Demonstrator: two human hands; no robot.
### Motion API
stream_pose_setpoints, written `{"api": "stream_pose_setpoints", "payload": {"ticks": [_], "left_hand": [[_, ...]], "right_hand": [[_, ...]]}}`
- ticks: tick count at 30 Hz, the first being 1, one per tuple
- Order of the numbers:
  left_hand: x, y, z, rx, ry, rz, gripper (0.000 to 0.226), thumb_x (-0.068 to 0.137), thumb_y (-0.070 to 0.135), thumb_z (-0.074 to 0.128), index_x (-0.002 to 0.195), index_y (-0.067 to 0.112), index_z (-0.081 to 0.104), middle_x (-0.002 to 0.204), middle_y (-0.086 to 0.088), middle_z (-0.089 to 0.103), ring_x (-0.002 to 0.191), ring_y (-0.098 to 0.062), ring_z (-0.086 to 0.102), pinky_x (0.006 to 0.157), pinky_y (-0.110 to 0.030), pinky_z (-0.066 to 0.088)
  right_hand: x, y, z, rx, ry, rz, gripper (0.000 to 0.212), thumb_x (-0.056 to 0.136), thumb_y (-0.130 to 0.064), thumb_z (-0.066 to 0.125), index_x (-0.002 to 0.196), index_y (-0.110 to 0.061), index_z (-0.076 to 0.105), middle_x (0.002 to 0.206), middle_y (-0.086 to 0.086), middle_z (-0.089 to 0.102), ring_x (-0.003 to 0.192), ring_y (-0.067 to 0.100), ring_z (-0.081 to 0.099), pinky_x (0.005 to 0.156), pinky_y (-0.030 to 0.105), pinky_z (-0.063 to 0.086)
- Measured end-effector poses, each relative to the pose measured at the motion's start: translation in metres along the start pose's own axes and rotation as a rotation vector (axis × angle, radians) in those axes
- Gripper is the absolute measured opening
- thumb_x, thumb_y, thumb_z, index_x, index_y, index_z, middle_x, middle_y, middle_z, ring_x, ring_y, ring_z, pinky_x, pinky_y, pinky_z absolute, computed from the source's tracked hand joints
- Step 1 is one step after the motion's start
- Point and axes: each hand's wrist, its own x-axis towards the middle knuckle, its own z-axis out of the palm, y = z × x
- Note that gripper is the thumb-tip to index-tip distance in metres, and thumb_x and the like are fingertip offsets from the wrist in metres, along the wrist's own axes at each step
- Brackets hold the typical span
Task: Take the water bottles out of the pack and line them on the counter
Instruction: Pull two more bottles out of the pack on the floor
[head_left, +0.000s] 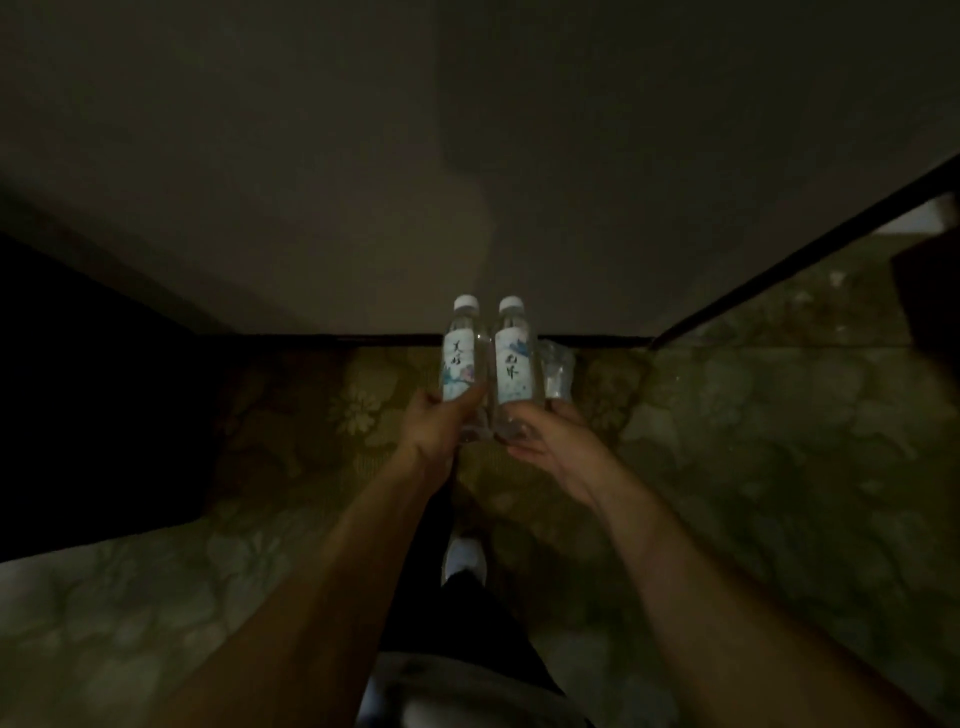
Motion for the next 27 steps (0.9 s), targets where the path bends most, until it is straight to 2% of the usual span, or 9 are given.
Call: {"api": "stream_pose_setpoints", "payload": {"ticks": [3,6,8,11,14,17,19,23,27], "left_hand": [[-0.042,0.018,-0.007,-0.010,-0.015,0.118,0.051,0.082,0.030,0.076,0.119,0.008,0.051,0.106,-0.013,0.069,0.079,-0.022,0.072,0.052,-0.027,0.056],[-0.081,0.037,-0.016,0.054,-0.011,0.263,0.051,0.081,0.034,0.075,0.120,0.013,0.050,0.109,-0.009,0.067,0.088,-0.023,0.071,0.066,-0.035,0.059],[-0.101,0.057,-0.023,0.048,-0.011,0.353,0.051,0.081,0.034,0.075,0.120,0.013,0.050,0.109,-0.009,0.066,0.089,-0.024,0.071,0.068,-0.037,0.060],[-0.133,0.090,-0.033,0.062,-0.033,0.477,0.051,0.082,0.032,0.075,0.121,0.013,0.048,0.110,-0.009,0.066,0.086,-0.022,0.072,0.063,-0.030,0.059],[-0.164,0.121,-0.047,0.060,0.005,0.618,0.053,0.080,0.029,0.077,0.120,0.013,0.048,0.109,-0.007,0.064,0.092,-0.020,0.069,0.070,-0.030,0.057],[-0.194,0.143,-0.064,0.052,0.027,0.736,0.053,0.078,0.023,0.078,0.120,0.013,0.047,0.110,-0.006,0.062,0.094,-0.019,0.067,0.069,-0.026,0.053],[-0.212,0.154,-0.079,0.034,0.059,0.797,0.052,0.076,0.023,0.080,0.117,0.015,0.049,0.109,-0.006,0.063,0.095,-0.020,0.067,0.073,-0.029,0.055],[-0.247,0.177,-0.115,0.012,0.068,0.902,0.054,0.071,0.023,0.084,0.113,0.017,0.051,0.107,-0.005,0.067,0.093,-0.020,0.070,0.076,-0.031,0.058],[-0.280,0.202,-0.164,0.002,0.052,1.021,0.054,0.075,0.015,0.081,0.122,0.015,0.054,0.106,-0.004,0.072,0.091,-0.016,0.073,0.074,-0.026,0.059]], "right_hand": [[-0.029,-0.015,0.005,-0.038,-0.030,-0.113,0.047,0.083,-0.026,0.073,0.124,-0.018,0.050,0.114,0.006,0.067,0.104,0.021,0.067,0.095,0.037,0.054],[-0.058,-0.034,0.017,-0.100,-0.050,-0.214,0.046,0.081,-0.025,0.074,0.121,-0.019,0.051,0.114,0.005,0.067,0.104,0.019,0.067,0.094,0.038,0.054],[-0.075,-0.055,0.030,-0.131,-0.074,-0.293,0.048,0.080,-0.024,0.075,0.121,-0.019,0.051,0.115,0.005,0.066,0.105,0.021,0.067,0.095,0.040,0.054],[-0.103,-0.091,0.050,-0.195,-0.135,-0.424,0.046,0.077,-0.022,0.078,0.115,-0.023,0.052,0.116,0.003,0.066,0.106,0.022,0.066,0.095,0.042,0.054],[-0.129,-0.125,0.074,-0.236,-0.176,-0.577,0.046,0.077,-0.014,0.076,0.114,-0.023,0.051,0.116,0.003,0.065,0.107,0.019,0.065,0.094,0.038,0.054],[-0.154,-0.148,0.100,-0.273,-0.262,-0.684,0.047,0.075,-0.012,0.076,0.110,-0.027,0.048,0.115,0.002,0.063,0.110,0.022,0.063,0.096,0.042,0.052],[-0.170,-0.158,0.120,-0.307,-0.301,-0.742,0.050,0.072,-0.013,0.078,0.109,-0.028,0.047,0.116,0.004,0.062,0.111,0.023,0.063,0.095,0.043,0.053],[-0.200,-0.176,0.169,-0.317,-0.348,-0.852,0.069,0.057,-0.023,0.083,0.116,-0.023,0.047,0.114,0.005,0.067,0.105,0.023,0.067,0.086,0.039,0.056],[-0.226,-0.187,0.225,-0.293,-0.404,-0.983,0.054,0.066,-0.011,0.081,0.111,-0.020,0.052,0.100,0.002,0.072,0.094,0.021,0.071,0.074,0.033,0.057]]}}
